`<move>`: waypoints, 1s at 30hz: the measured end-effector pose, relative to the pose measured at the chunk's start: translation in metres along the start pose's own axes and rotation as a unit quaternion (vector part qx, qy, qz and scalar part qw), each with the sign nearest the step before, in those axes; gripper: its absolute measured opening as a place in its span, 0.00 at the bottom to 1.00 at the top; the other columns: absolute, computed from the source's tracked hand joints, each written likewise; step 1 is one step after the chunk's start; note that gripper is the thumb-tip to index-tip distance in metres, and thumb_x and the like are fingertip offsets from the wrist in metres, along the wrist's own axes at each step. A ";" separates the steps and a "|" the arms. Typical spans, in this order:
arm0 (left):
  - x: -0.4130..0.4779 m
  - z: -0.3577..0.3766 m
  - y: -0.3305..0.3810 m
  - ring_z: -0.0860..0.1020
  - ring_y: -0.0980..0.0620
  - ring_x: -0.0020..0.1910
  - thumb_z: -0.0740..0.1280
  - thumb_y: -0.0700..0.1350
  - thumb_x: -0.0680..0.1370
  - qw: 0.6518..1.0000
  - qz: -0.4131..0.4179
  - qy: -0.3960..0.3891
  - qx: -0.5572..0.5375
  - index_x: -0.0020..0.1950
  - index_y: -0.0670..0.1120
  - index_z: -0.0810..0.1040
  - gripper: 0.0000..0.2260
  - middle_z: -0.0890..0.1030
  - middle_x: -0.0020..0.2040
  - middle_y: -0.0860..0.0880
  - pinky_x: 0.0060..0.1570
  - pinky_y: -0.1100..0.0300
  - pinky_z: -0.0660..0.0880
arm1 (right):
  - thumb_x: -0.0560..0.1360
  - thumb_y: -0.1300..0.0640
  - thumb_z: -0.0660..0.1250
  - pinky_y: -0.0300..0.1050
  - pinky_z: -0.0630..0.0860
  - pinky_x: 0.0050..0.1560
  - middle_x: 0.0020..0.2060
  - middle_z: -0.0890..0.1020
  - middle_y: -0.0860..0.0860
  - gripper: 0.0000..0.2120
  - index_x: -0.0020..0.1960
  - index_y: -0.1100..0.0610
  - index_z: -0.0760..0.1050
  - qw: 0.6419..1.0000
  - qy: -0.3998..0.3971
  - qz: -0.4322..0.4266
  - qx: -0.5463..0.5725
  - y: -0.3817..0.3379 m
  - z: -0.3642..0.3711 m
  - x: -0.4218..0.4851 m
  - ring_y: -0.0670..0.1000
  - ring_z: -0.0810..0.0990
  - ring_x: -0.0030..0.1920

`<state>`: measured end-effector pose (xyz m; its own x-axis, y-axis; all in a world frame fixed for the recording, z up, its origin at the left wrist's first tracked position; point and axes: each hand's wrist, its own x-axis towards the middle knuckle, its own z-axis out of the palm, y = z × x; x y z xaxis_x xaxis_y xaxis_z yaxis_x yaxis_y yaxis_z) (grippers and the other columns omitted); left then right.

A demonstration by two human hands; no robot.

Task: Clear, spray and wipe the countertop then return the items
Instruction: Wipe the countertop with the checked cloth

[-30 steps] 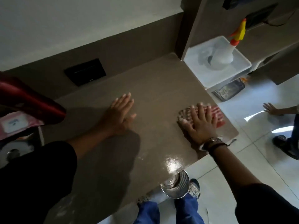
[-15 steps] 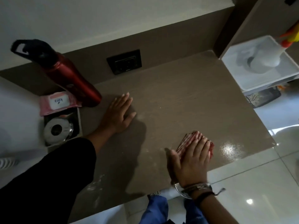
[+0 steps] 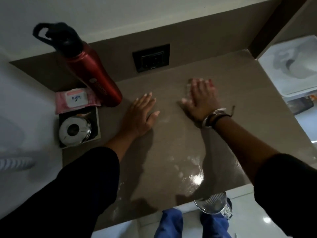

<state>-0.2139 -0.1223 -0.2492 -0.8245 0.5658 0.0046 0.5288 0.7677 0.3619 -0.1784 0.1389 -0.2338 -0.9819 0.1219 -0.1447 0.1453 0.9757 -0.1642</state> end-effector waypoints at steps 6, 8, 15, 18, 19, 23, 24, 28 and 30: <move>-0.002 -0.004 0.001 0.54 0.50 0.80 0.52 0.58 0.79 1.000 -0.007 -0.018 -0.021 0.78 0.47 0.62 0.29 0.57 0.80 0.47 0.79 0.50 0.49 | 0.74 0.28 0.50 0.63 0.51 0.76 0.80 0.51 0.53 0.43 0.80 0.53 0.49 0.953 -0.067 -0.296 0.018 -0.067 0.048 -0.205 0.59 0.48 0.79; -0.002 -0.005 0.000 0.52 0.50 0.80 0.51 0.59 0.79 0.999 -0.008 -0.033 -0.019 0.78 0.47 0.60 0.30 0.55 0.81 0.47 0.79 0.50 0.47 | 0.75 0.30 0.54 0.62 0.54 0.75 0.80 0.52 0.51 0.41 0.79 0.53 0.51 0.961 -0.050 -0.269 0.040 -0.025 0.045 -0.225 0.58 0.50 0.79; -0.003 -0.003 -0.003 0.53 0.50 0.80 0.51 0.60 0.79 0.999 -0.003 -0.035 -0.009 0.79 0.48 0.60 0.30 0.56 0.81 0.47 0.79 0.51 0.46 | 0.75 0.30 0.44 0.62 0.47 0.77 0.79 0.52 0.59 0.43 0.79 0.57 0.46 0.979 0.057 0.193 0.042 0.028 0.003 -0.097 0.61 0.48 0.79; -0.001 -0.003 -0.002 0.56 0.48 0.80 0.48 0.62 0.78 0.999 -0.007 -0.020 -0.033 0.77 0.46 0.64 0.32 0.59 0.80 0.46 0.78 0.51 0.50 | 0.76 0.33 0.54 0.64 0.50 0.75 0.78 0.56 0.58 0.41 0.79 0.57 0.51 0.999 0.033 0.003 0.020 -0.067 0.020 -0.095 0.61 0.52 0.78; -0.001 -0.004 -0.002 0.56 0.48 0.80 0.46 0.63 0.77 0.999 -0.010 -0.022 -0.040 0.77 0.46 0.64 0.33 0.60 0.80 0.46 0.78 0.52 0.50 | 0.75 0.32 0.55 0.65 0.52 0.75 0.78 0.57 0.58 0.41 0.79 0.56 0.51 0.996 0.017 -0.079 0.025 -0.099 0.030 -0.119 0.61 0.52 0.78; 0.001 -0.002 -0.008 0.53 0.49 0.80 0.44 0.65 0.77 0.999 0.001 -0.040 -0.027 0.79 0.47 0.59 0.35 0.56 0.81 0.47 0.78 0.52 0.47 | 0.75 0.30 0.55 0.60 0.56 0.75 0.80 0.53 0.51 0.41 0.79 0.52 0.50 0.966 -0.043 -0.251 0.038 -0.111 0.048 -0.240 0.57 0.50 0.79; 0.001 -0.001 -0.009 0.52 0.50 0.80 0.44 0.66 0.77 0.999 0.004 -0.045 -0.021 0.79 0.47 0.58 0.36 0.55 0.81 0.47 0.79 0.51 0.47 | 0.75 0.32 0.57 0.59 0.56 0.75 0.80 0.53 0.49 0.40 0.79 0.50 0.52 0.970 -0.031 -0.236 0.056 -0.082 0.045 -0.247 0.57 0.52 0.79; 0.001 -0.002 -0.009 0.50 0.50 0.81 0.43 0.67 0.76 0.998 0.000 -0.058 -0.021 0.79 0.48 0.56 0.37 0.53 0.81 0.48 0.79 0.50 0.45 | 0.76 0.29 0.48 0.63 0.54 0.76 0.79 0.56 0.56 0.41 0.78 0.57 0.53 0.999 0.023 0.037 0.023 0.037 0.022 -0.200 0.61 0.54 0.78; 0.002 -0.004 -0.008 0.50 0.50 0.81 0.43 0.67 0.75 0.998 0.000 -0.065 -0.025 0.79 0.48 0.56 0.37 0.53 0.81 0.48 0.79 0.50 0.45 | 0.74 0.27 0.43 0.62 0.49 0.77 0.79 0.54 0.59 0.46 0.79 0.58 0.47 0.984 0.029 0.172 0.042 0.051 0.009 -0.146 0.62 0.50 0.78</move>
<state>-0.2209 -0.1285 -0.2484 -0.7891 0.6034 -0.1155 0.5161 0.7530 0.4082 -0.0266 0.1687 -0.2299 -0.8774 0.4557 -0.1502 0.4781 0.8564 -0.1949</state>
